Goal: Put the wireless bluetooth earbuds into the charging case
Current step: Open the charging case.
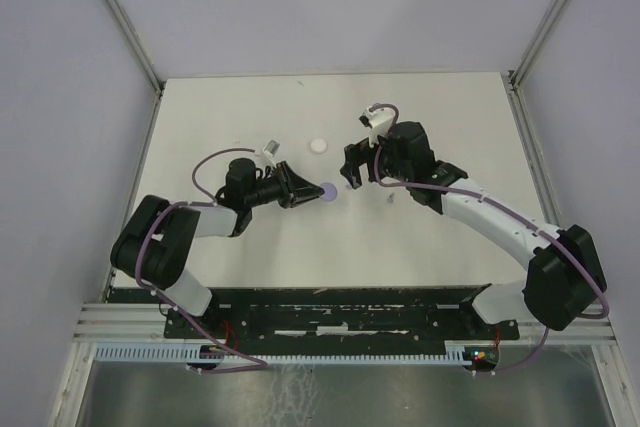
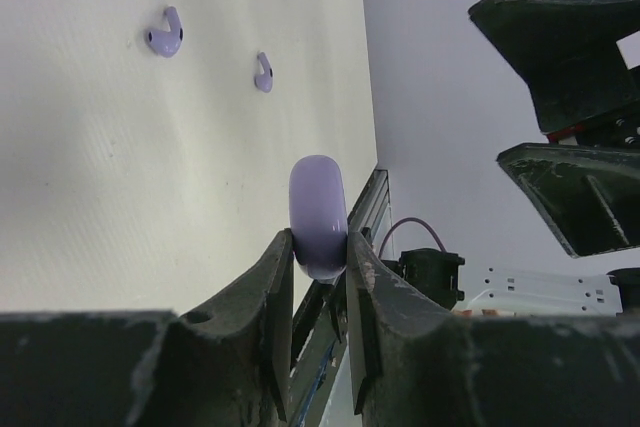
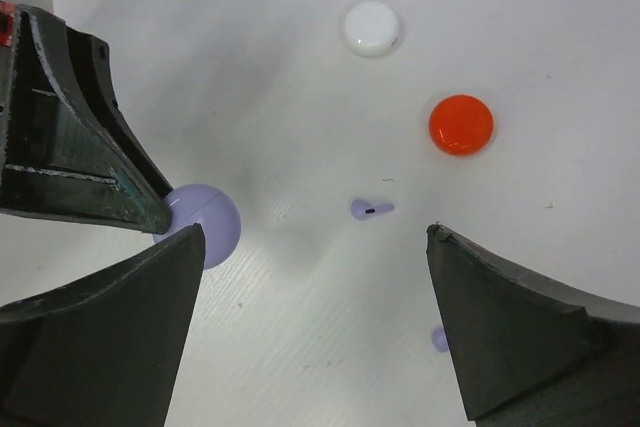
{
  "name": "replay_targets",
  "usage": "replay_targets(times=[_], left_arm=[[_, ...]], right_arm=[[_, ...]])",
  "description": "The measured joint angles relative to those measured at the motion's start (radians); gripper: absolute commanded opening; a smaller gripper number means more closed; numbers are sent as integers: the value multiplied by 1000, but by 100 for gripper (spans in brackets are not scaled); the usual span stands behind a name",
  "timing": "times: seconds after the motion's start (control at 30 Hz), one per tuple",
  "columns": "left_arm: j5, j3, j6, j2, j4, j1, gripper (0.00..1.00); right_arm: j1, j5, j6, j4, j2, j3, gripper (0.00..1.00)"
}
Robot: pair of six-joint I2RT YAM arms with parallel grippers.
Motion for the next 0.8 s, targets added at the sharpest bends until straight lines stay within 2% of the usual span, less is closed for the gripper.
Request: replay_targets(times=[0.33,0.8], left_arm=[[0,45,0,17,2,-9,3],[-4,76,-11,42,3,-32,3]], right_arm=[[2,39,49,-65,91,4,100],[7,14,76,-50,150,4,100]])
